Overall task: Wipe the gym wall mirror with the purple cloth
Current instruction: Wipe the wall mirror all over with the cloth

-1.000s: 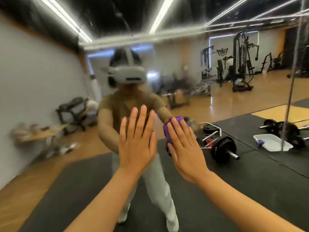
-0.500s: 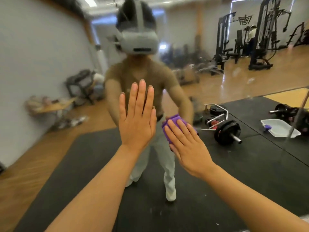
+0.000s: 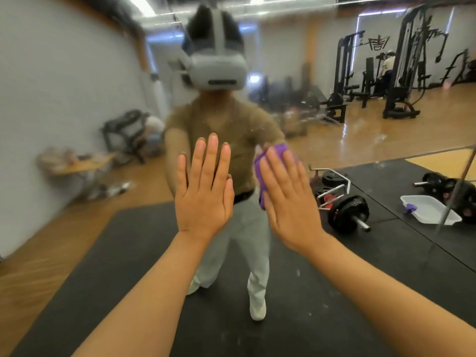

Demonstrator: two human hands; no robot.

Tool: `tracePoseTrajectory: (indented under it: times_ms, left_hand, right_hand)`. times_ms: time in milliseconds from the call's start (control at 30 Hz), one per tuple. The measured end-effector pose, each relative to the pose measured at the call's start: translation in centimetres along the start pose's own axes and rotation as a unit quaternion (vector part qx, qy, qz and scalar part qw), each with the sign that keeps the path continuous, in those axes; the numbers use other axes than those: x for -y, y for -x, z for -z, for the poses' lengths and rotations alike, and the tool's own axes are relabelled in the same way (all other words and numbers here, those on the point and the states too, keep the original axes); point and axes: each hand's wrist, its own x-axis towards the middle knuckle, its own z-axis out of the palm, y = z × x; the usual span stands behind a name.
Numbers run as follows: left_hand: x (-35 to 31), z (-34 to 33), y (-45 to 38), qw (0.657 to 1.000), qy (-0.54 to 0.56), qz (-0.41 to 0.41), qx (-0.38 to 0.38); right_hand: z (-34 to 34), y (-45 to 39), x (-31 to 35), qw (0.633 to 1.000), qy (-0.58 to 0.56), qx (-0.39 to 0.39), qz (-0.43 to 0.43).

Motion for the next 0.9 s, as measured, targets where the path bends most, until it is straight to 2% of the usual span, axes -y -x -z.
tracePoseTrajectory:
  times_ms: [67,133,233,300,400,467,533,567,633,733,833,900]
  left_hand:
    - [0.0,0.0,0.0,1.000,-0.003,0.002,0.000]
    - [0.1,-0.1,0.1,1.000,0.000,0.002,0.001]
    - [0.1,-0.1,0.1,1.000,-0.002,0.004,-0.003]
    - [0.0,-0.1,0.1,1.000,0.007,0.005,-0.005]
    - [0.0,0.0,0.1,1.000,0.004,0.006,-0.005]
    - [0.0,0.0,0.1,1.000,0.010,0.009,-0.008]
    - [0.0,-0.1,0.2,1.000,0.011,0.006,-0.008]
    - [0.0,-0.1,0.1,1.000,0.009,0.006,-0.007]
    - [0.0,-0.1,0.1,1.000,0.010,0.008,-0.008]
    - [0.0,-0.1,0.0,1.000,0.012,0.010,-0.008]
    - [0.0,0.0,0.1,1.000,0.012,0.006,-0.012]
    - [-0.1,0.0,0.2,1.000,0.017,0.007,-0.011]
  right_hand:
    - [-0.7,3.9,-0.5,0.990,0.056,0.066,0.113]
    - [-0.8,6.9,-1.7,0.962,0.121,0.134,0.204]
    - [-0.1,7.0,-3.2,0.944,0.137,0.160,0.254]
    - [0.8,4.9,-3.7,0.959,0.121,0.113,0.228]
    - [2.6,-0.1,-4.0,0.996,0.046,0.016,0.078]
    - [3.1,-2.4,-3.6,0.999,0.016,-0.028,-0.004]
    - [2.6,-2.6,-2.7,0.999,-0.006,-0.039,-0.037]
    - [2.2,-1.9,-2.3,0.999,-0.012,-0.026,-0.020]
    - [1.1,1.2,-1.9,0.996,0.010,0.037,0.080]
    - [0.0,6.5,-2.3,0.954,0.109,0.147,0.236]
    - [0.3,7.7,-2.9,0.936,0.128,0.188,0.269]
    - [1.0,5.8,-3.4,0.941,0.128,0.167,0.267]
